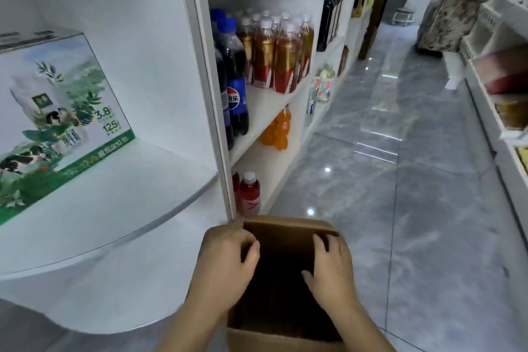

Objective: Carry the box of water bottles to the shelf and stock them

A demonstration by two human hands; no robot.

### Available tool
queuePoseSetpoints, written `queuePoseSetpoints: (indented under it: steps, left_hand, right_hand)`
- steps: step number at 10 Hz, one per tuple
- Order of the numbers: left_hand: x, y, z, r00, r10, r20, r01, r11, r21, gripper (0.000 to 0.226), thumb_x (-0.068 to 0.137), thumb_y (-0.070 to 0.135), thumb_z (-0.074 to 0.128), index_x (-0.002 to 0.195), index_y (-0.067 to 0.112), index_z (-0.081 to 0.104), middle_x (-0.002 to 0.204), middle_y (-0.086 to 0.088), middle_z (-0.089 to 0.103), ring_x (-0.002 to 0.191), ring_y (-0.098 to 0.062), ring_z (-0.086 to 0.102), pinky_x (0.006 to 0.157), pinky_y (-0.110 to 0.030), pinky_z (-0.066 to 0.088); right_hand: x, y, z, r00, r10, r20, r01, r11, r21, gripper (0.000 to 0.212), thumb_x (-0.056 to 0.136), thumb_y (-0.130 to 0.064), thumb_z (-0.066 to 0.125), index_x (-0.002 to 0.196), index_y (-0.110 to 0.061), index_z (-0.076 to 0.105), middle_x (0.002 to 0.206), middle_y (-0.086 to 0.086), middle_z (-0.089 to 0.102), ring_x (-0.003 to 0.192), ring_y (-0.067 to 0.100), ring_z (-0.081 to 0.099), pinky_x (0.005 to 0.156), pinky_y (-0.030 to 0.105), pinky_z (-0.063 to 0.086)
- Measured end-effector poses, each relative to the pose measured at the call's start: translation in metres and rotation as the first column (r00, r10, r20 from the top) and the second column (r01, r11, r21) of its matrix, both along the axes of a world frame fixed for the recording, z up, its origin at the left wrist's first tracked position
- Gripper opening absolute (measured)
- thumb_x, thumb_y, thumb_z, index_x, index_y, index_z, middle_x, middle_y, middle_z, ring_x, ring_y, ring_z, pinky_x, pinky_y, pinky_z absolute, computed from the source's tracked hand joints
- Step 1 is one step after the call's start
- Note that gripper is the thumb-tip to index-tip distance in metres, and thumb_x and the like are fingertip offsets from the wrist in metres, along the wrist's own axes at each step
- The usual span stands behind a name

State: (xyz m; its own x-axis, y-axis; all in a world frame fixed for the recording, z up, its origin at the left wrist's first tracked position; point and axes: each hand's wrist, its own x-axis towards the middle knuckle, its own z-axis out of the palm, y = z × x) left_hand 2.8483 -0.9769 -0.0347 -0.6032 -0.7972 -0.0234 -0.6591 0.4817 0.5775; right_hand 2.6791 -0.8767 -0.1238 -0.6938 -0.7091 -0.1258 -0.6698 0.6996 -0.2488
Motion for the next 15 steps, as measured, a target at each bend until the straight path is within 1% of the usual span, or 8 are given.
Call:
queuePoseSetpoints:
  steps: [2,3,4,6,8,12,14,15]
  left_hand:
    - [-0.010,0.001,-0.067,0.937,0.118,0.328,-0.206,0.947,0.247,0.069,0.094,0.063,0.027,0.151,0.024,0.023,0.145,-0.011,0.045,0.130,-0.029,0.047,0.107,-0.043,0.041]
    - [-0.018,0.000,-0.073,0.928,0.054,0.368,-0.159,0.952,0.263,0.061,0.098,0.055,0.019,0.133,0.020,0.054,0.134,-0.011,0.058,0.120,-0.026,0.056,0.103,-0.040,0.043]
    - [-0.023,0.006,-0.074,0.946,0.006,0.324,-0.112,0.945,0.308,0.050,0.097,0.053,0.027,0.117,0.020,0.059,0.117,-0.007,0.069,0.107,-0.025,0.064,0.093,-0.036,0.049]
    - [-0.049,0.017,-0.083,0.964,-0.102,0.247,0.036,0.966,0.258,0.035,0.098,0.016,0.043,0.132,0.012,0.049,0.109,-0.008,0.067,0.095,-0.022,0.065,0.084,-0.032,0.049]
    - [-0.088,0.044,-0.100,0.964,-0.221,0.149,0.173,0.944,0.281,0.031,0.096,0.014,0.043,0.127,0.018,0.050,0.077,0.005,0.061,0.076,-0.017,0.063,0.075,-0.033,0.052]
    - [-0.087,0.049,-0.116,0.958,-0.169,0.231,0.116,0.967,0.228,0.046,0.096,0.025,0.045,0.141,0.020,0.036,0.110,-0.006,0.072,0.098,-0.023,0.068,0.084,-0.034,0.053]
    - [-0.081,0.043,-0.073,0.988,-0.131,0.087,0.124,0.988,0.087,0.047,0.097,0.038,0.049,0.142,0.027,0.045,0.130,0.002,0.063,0.114,-0.017,0.061,0.095,-0.029,0.048]
    - [-0.075,0.035,-0.047,0.987,-0.120,-0.108,0.138,0.975,0.173,0.027,0.098,0.037,0.049,0.123,0.036,0.060,0.112,0.018,0.069,0.097,-0.002,0.064,0.087,-0.023,0.050]
  right_hand:
    - [-0.019,0.008,-0.016,0.972,-0.168,-0.166,0.179,0.982,0.055,0.096,0.076,0.000,0.073,0.156,-0.026,0.025,0.162,0.017,0.016,0.147,0.047,0.011,0.116,0.065,0.022]
    - [-0.024,0.012,-0.016,0.972,-0.226,-0.070,0.235,0.952,0.196,0.105,0.085,0.000,0.065,0.157,-0.034,-0.004,0.164,0.015,-0.009,0.149,0.050,-0.001,0.115,0.068,0.016]
    - [-0.029,0.021,-0.012,0.961,-0.274,-0.019,0.274,0.950,0.147,0.100,0.088,0.000,0.061,0.157,-0.026,-0.005,0.162,0.017,0.004,0.131,0.035,0.044,0.101,0.045,0.049]
    - [-0.050,0.058,0.006,0.945,-0.326,0.004,0.325,0.943,0.070,0.079,0.091,-0.002,0.050,0.155,-0.023,0.007,0.124,0.011,0.049,0.090,0.025,0.061,0.073,0.033,0.050]
    - [-0.073,0.113,0.019,0.893,-0.450,0.023,0.444,0.888,0.123,0.087,0.092,0.000,0.050,0.158,-0.024,-0.001,0.139,0.016,0.043,0.105,0.029,0.065,0.084,0.034,0.052]
    - [-0.065,0.120,0.003,0.905,-0.420,0.060,0.409,0.901,0.143,0.091,0.090,0.000,0.055,0.157,-0.019,-0.003,0.141,0.014,0.043,0.111,0.029,0.063,0.084,0.034,0.053]
    - [-0.051,0.090,0.030,0.939,-0.314,-0.141,0.337,0.920,0.201,0.064,0.093,-0.014,0.057,0.151,-0.017,0.031,0.158,0.015,0.026,0.147,0.036,0.024,0.116,0.049,0.031]
    - [-0.036,0.065,0.047,0.987,-0.156,-0.042,0.160,0.982,0.100,0.053,0.098,-0.023,0.054,0.150,-0.023,0.039,0.157,0.006,0.037,0.147,0.028,0.030,0.119,0.043,0.032]
